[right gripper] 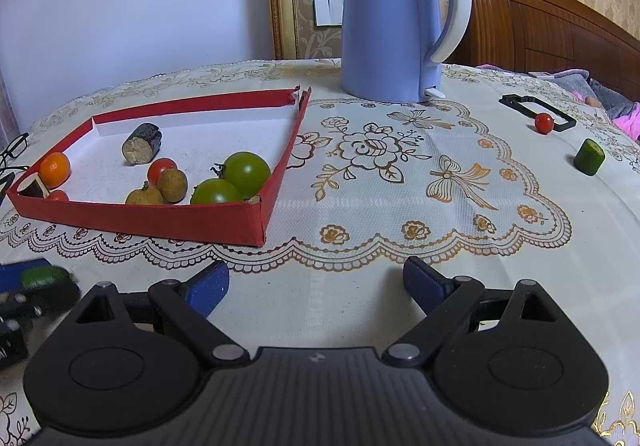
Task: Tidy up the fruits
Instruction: 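Lower the cucumber chunk into the tray and open the left gripper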
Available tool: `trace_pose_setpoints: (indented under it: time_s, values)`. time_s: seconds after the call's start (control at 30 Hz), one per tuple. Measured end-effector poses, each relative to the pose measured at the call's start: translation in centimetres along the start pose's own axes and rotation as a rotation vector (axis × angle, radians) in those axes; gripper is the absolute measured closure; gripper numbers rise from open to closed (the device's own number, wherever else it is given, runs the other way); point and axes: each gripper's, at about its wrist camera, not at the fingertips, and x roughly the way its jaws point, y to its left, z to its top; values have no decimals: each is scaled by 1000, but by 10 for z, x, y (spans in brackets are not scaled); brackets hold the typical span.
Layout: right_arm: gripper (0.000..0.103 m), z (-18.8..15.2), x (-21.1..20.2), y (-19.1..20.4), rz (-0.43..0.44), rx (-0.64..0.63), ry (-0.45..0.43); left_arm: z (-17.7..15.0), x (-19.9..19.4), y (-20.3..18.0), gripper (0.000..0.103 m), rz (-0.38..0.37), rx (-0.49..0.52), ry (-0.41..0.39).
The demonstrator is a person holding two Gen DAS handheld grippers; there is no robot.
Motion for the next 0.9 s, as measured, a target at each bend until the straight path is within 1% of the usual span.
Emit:
trace_pose_setpoints:
  time_s: [0.17,0.23,0.3,0.4,0.5,0.6,0.7,0.8,0.9]
  values:
    - [9,0,0,0,0,1,0,29,1,14,72,36,-51,-59]
    - [9,0,0,0,2,3,-1,42,11,22,72,74,-75,-75]
    - [9,0,-1,-1,3,4,-1,52,25,28,72,121,-87,-75]
    - [9,0,-1,-1,3,5,-1,63,54,37,72,189,-113,-42]
    - [9,0,-1,-1,3,5,-1,64,79,46,72,234,-143,-6]
    - [9,0,-1,-1,4,5,-1,62,91,51,72,249,-174,6]
    - [9,0,-1,-1,3,5,-1,60,100,50,72,296,-156,14]
    - [9,0,-1,0,2,4,-1,59,105,51,72,298,-171,30]
    - [9,0,-1,0,2,4,-1,58,108,52,72,309,-174,20]
